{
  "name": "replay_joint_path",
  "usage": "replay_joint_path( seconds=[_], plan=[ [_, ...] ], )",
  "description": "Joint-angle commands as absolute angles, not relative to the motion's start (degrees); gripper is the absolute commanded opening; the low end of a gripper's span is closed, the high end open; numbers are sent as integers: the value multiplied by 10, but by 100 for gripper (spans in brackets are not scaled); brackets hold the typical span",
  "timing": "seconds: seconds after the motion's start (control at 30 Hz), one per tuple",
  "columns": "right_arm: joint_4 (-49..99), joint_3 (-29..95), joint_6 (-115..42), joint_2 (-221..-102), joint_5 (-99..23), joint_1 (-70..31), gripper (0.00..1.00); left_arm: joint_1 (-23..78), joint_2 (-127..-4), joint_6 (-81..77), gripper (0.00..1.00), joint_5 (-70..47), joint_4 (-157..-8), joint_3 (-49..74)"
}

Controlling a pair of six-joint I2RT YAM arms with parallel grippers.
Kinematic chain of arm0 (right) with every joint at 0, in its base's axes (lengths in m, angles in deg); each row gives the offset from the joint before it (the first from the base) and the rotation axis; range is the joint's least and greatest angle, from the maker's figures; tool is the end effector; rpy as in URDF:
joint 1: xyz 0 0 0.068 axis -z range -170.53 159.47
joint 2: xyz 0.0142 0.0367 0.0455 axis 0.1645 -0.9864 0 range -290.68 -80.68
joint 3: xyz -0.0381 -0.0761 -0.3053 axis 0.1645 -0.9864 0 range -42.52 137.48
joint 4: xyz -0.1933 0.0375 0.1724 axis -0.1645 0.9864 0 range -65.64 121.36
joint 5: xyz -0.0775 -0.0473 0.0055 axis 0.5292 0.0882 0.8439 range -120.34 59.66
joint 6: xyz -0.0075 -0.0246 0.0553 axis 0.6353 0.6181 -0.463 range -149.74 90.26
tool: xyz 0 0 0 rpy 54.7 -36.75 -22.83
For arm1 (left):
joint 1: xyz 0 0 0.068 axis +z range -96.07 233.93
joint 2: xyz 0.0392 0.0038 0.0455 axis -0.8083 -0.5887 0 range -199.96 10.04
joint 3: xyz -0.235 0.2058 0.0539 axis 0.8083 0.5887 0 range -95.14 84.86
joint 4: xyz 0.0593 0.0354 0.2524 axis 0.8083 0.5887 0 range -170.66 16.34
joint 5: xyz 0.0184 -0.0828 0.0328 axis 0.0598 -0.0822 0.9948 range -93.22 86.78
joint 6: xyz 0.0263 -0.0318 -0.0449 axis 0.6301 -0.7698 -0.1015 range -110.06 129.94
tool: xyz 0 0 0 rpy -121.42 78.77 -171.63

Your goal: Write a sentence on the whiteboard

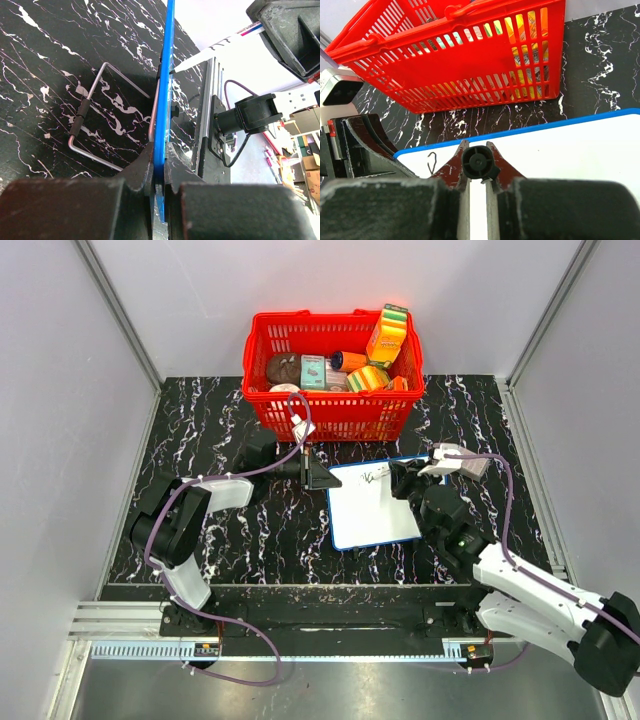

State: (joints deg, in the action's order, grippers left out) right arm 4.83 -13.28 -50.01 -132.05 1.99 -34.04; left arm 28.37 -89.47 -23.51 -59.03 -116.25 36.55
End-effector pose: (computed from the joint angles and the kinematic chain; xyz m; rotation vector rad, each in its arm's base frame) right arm 0.1540 0.1125 0.3132 0.1094 1.6205 0.4049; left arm 0.3153 -0.1926 0.2384 0.6266 1.9339 -1.5745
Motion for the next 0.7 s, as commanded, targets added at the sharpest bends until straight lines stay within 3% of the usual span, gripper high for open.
replay_joint_path(
  seconds=[0.0, 0.67],
  plan=[
    [68, -140, -514, -1309, 20, -341, 0, 283, -898, -177, 0, -582, -1173, 349],
    [84, -162, -537, -1308, -20, -343, 0, 280, -898, -176, 0, -582, -1172, 349]
  ],
)
